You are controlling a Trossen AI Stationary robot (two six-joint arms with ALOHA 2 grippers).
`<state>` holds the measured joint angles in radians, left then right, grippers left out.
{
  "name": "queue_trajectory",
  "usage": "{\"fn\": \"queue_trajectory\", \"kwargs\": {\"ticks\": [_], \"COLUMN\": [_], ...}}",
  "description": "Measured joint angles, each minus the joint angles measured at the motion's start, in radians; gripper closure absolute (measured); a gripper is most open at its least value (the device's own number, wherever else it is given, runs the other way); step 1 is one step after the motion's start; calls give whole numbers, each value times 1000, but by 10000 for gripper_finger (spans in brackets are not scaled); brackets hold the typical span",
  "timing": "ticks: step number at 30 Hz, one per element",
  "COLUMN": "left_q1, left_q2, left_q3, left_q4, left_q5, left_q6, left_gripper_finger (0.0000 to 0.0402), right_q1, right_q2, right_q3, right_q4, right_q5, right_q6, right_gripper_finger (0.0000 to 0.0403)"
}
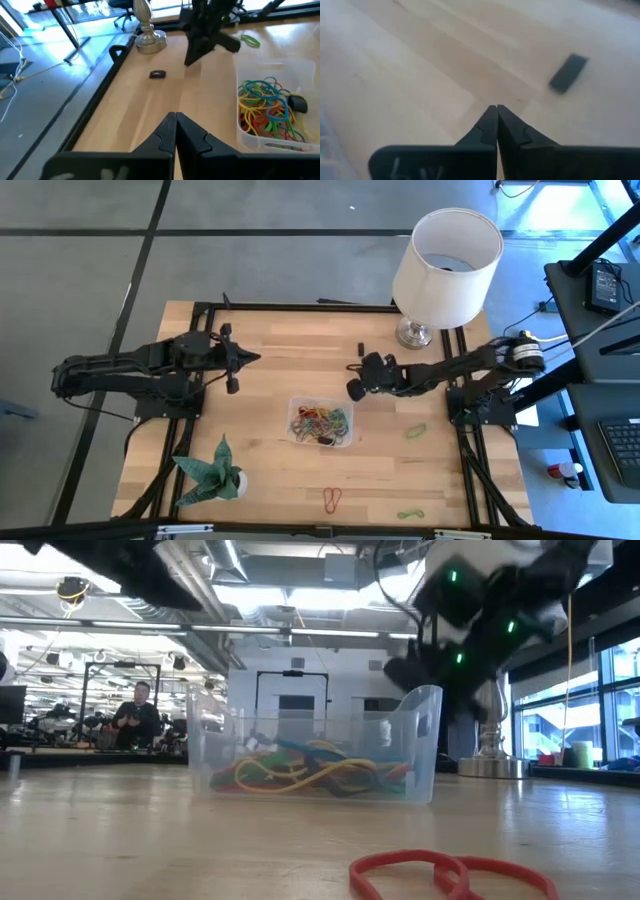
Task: Pick and place rubber bands into bin
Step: Put the black rubber band into the transparent bin
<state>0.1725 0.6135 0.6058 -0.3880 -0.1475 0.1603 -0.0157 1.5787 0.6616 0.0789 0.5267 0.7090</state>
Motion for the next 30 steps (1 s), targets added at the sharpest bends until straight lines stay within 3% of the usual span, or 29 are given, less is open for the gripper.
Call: {"fn": "queue_trajectory", "kwargs": {"ticks": [6, 9, 12, 19, 26, 30], "left_q1": [0, 0, 0, -1, -1, -1], "left_q2": [-104, -151, -174, -185, -185, -185], "left_q3": [-111, -129, -129, -130, -130, -130], "left_q4": [71, 71, 74, 78, 78, 78], "left_q5": [17, 19, 19, 20, 18, 13], "left_q6": [-5, 0, 0, -29, -45, -46], "left_gripper_finger": [400, 400, 400, 400, 400, 400], "right_q1": [64, 55, 11, -157, -247, -274], "right_q2": [-85, -83, -80, -26, 122, 211], "right_q3": [137, 167, 176, 170, 170, 170], "right_q4": [-289, -304, -300, -283, -207, -151], "right_q5": [129, 130, 122, -39, -59, -83], "right_q6": [10, 0, 99, 158, 146, 146], "right_gripper_finger": [401, 396, 379, 293, 190, 157]}}
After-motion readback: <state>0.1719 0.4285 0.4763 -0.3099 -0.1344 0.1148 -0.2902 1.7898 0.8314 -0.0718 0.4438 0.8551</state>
